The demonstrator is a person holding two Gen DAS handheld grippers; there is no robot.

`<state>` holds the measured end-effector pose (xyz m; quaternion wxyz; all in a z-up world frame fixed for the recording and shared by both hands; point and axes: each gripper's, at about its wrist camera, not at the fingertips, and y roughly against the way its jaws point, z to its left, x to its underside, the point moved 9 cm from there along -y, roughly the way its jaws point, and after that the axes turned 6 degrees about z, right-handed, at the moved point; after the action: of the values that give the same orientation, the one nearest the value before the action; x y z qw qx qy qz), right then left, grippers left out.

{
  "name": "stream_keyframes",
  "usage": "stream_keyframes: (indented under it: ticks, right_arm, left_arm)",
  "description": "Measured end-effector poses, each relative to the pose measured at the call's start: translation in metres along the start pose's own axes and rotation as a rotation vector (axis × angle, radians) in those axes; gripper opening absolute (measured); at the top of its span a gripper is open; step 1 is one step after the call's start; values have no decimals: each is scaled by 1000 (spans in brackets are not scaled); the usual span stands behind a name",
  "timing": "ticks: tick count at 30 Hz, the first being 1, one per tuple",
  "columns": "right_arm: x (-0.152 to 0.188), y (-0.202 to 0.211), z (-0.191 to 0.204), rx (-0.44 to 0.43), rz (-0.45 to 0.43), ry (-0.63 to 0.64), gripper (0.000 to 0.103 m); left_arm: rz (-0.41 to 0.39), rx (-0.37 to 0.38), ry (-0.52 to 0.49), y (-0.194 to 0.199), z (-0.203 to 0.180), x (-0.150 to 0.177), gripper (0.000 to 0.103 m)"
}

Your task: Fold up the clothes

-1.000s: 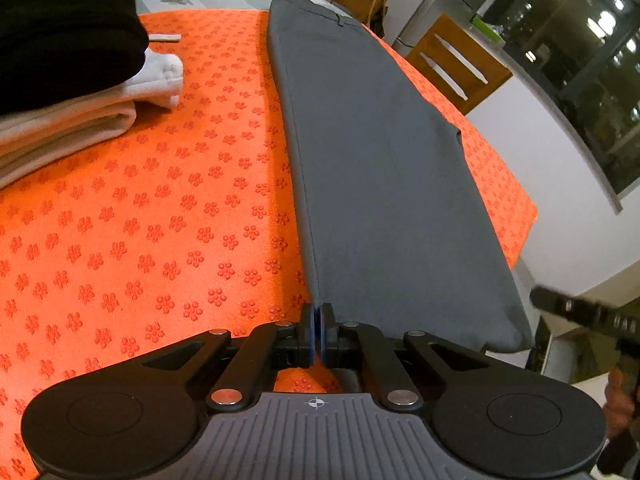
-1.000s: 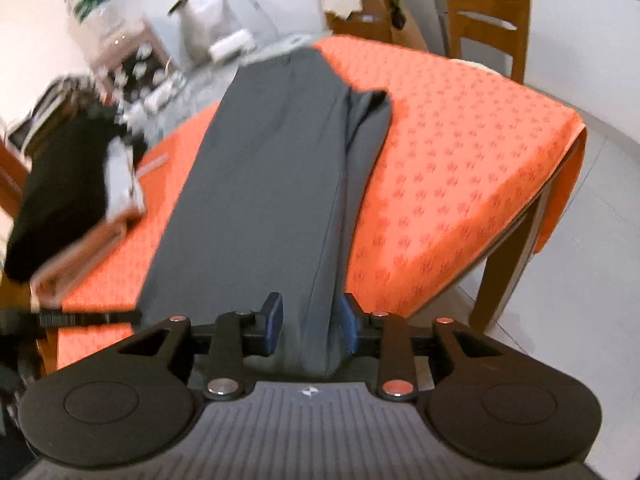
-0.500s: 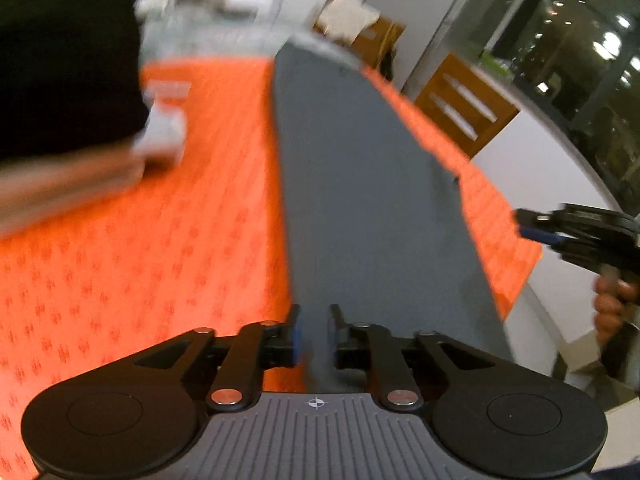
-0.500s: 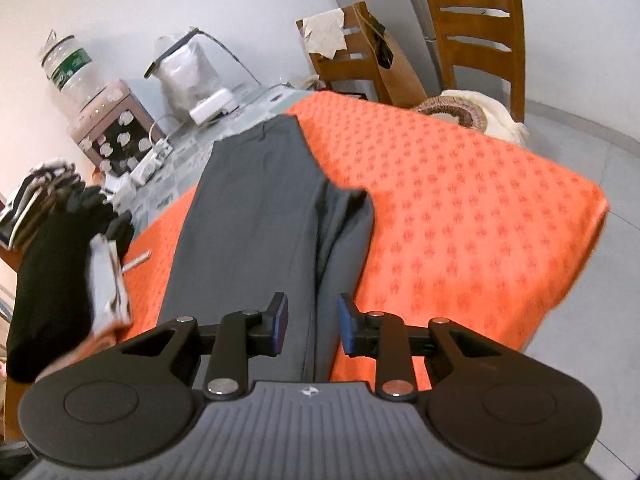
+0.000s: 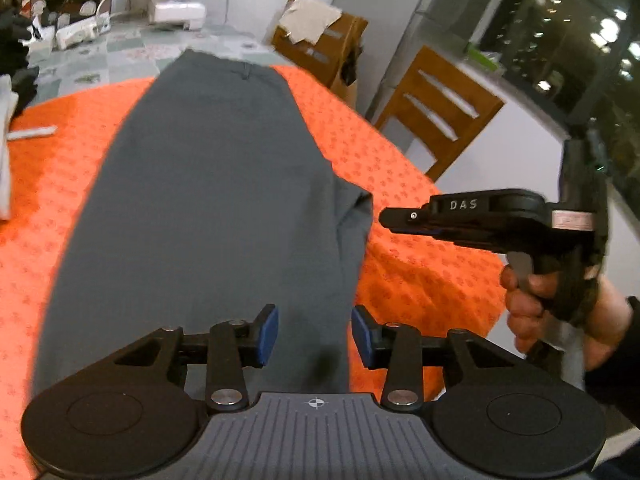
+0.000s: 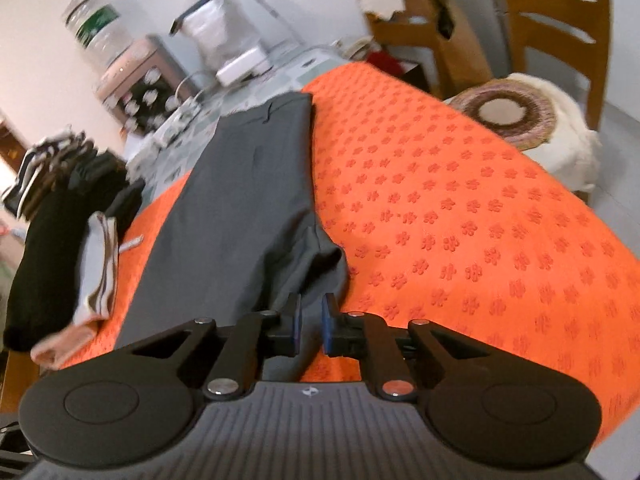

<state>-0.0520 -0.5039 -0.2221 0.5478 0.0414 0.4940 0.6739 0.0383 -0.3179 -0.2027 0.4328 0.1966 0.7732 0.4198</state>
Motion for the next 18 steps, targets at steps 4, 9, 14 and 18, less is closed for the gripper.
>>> stream_keyframes:
  ticks: [4,9,14,18]
  right_arm:
    - [-5,-8,-8,-66,51,1,13]
    - [-11,-19,-4,-159,91,-19,15]
    - [-10,-37,7,-224,143,-59,16]
    - [-6,-56,9,-256,188,-122,29]
  left_arm:
    - [40,-102,16,-27,-10,2,38]
    - [-29,-213,58,-12,-1,-5,6]
    - [-88,-246,130,7,12,-18,5]
    - [-101,-255,157,9,12,-23,5]
